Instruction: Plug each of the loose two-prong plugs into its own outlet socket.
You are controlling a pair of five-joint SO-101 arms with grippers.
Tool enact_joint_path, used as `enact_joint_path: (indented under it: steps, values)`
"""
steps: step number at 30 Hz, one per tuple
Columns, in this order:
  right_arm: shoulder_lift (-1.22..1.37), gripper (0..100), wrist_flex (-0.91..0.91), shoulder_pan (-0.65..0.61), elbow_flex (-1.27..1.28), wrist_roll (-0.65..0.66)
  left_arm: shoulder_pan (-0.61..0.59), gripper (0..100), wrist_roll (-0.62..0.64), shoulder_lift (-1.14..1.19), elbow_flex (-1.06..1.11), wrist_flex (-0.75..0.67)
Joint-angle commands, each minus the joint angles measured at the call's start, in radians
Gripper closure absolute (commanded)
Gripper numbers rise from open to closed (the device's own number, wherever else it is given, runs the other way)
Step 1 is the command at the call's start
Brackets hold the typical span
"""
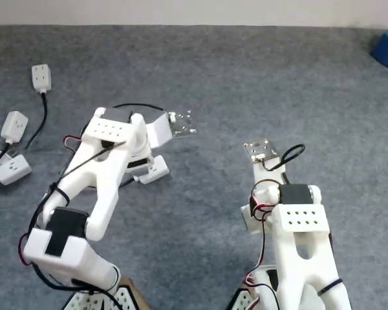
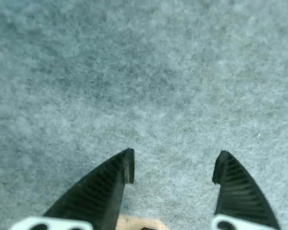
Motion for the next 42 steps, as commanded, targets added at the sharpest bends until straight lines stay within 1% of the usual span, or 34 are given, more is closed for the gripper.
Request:
enact_joint_path:
  steps: [1,5,12,18,21,24,27,30,34,38,42]
  values:
    - [-0.013,72.8,-0.002,-0.008,-0.005,0.011,-0.027,82,-0.011,0.068,-0.005,-0.057]
    - [-0.013,72.8,-0.002,-0.008,-0.005,0.011,-0.051,82,-0.011,0.153,-0.071,-0.075]
    - [-0.013,72.8,-0.002,-0.008,-0.005,0.011,-0.136,82,-0.009,0.383,-0.366,-0.06]
    - [-0.013,72.8,-0.002,-0.008,-0.005,0.011,-0.148,82,-0.008,0.539,-0.544,0.058]
    - [-0.013,72.8,-0.002,-0.01,-0.005,0.011,-0.148,82,0.008,0.522,-0.618,0.121]
    - [-0.013,72.8,-0.002,-0.01,-0.005,0.011,-0.136,82,0.026,0.461,-0.67,0.269]
    - [-0.013,72.8,-0.002,-0.01,-0.005,0.011,-0.096,82,0.026,0.387,-0.631,0.4]
    - [-0.013,72.8,-0.002,-0.01,-0.005,0.011,-0.064,82,0.026,0.286,-0.524,0.4]
    - [-0.013,72.8,-0.002,-0.01,-0.005,0.011,-0.036,82,0.028,0.099,-0.361,0.316]
    - [-0.013,72.8,-0.002,-0.01,-0.005,0.011,0.013,82,0.028,-0.065,-0.153,0.247]
    - [-0.013,72.8,-0.002,-0.01,-0.005,0.011,0.068,82,0.028,-0.114,0.042,0.118]
